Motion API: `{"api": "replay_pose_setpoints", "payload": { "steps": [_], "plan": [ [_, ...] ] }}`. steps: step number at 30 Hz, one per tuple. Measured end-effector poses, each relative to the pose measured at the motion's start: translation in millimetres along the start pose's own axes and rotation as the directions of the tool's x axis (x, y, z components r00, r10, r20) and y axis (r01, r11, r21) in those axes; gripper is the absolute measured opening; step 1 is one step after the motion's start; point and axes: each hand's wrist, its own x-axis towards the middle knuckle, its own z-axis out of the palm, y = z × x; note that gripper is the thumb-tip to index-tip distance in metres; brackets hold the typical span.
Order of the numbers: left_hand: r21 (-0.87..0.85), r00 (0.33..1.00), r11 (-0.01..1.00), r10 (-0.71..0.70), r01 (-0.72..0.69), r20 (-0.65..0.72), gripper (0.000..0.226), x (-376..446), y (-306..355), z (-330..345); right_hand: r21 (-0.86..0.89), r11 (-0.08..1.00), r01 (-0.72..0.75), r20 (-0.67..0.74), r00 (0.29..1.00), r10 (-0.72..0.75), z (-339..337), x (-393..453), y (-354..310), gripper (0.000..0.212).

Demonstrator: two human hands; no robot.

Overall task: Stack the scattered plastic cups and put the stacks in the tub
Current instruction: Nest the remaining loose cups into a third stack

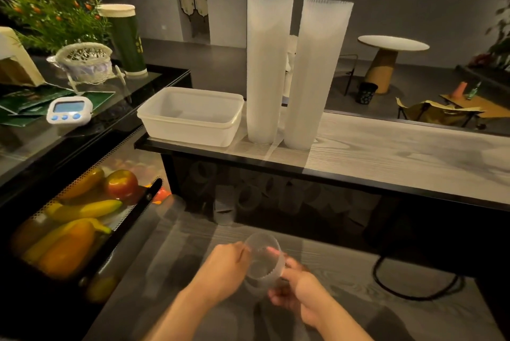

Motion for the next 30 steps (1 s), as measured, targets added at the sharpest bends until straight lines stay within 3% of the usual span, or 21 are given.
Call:
{"api": "replay_pose_setpoints", "payload": {
  "steps": [5, 8, 14, 17, 21, 25, 27, 29, 30],
  "plan": [
    [0.082, 0.998, 0.996, -0.031, 0.026, 0.052, 0.032, -1.4, 6.6, -1.1, 0.117, 0.992, 0.054, -0.032, 0.998, -0.051, -9.8, -10.0, -7.0, 0.031],
    [0.089, 0.993, 0.994, -0.068, 0.059, 0.097, 0.026, 1.7, 10.8, -1.9, 0.227, 0.97, 0.085, 0.028, 0.995, -0.094, -8.7, -14.6, -9.5, 0.027],
    [0.028, 0.986, 0.995, -0.098, 0.095, 0.132, 0.017, 9.5, 14.1, -12.9, 0.325, 0.941, 0.097, 0.065, 0.99, -0.124, -16.7, -13.9, -9.5, 0.04],
    [0.062, 0.994, 0.996, -0.072, 0.067, 0.078, 0.018, 10.2, 20.5, -11.2, 0.238, 0.961, 0.137, 0.09, 0.983, -0.163, -18.6, -15.9, -11.7, 0.042],
    [0.268, 0.999, 0.963, 0.021, -0.028, 0.031, 0.024, 15.5, 26.5, -1.0, 0.093, 0.976, 0.197, 0.195, 0.958, -0.212, -16.0, -17.9, -14.0, 0.065],
    [0.337, 0.993, 0.935, 0.12, -0.108, -0.013, 0.04, 18.6, 25.9, 15.1, -0.055, 0.98, 0.192, 0.11, 0.977, -0.185, -12.2, -14.6, -14.5, 0.069],
    [0.245, 0.996, 0.968, 0.076, -0.061, -0.053, 0.046, 18.1, 24.0, 21.9, -0.099, 0.973, 0.209, 0.014, 0.978, -0.209, -13.9, -11.3, -12.1, 0.063],
    [-0.094, 1.0, 0.995, -0.01, 0.008, -0.03, 0.055, 19.5, 18.2, 26.4, -0.058, 0.967, 0.249, -0.081, 0.964, -0.253, -18.6, -9.4, -11.1, 0.048],
    [-0.318, 0.997, 0.945, -0.062, 0.07, 0.035, 0.062, 18.8, 16.5, 27.3, -0.053, 0.962, 0.269, -0.104, 0.956, -0.274, -20.6, -9.1, -11.5, 0.043]
  ]
}}
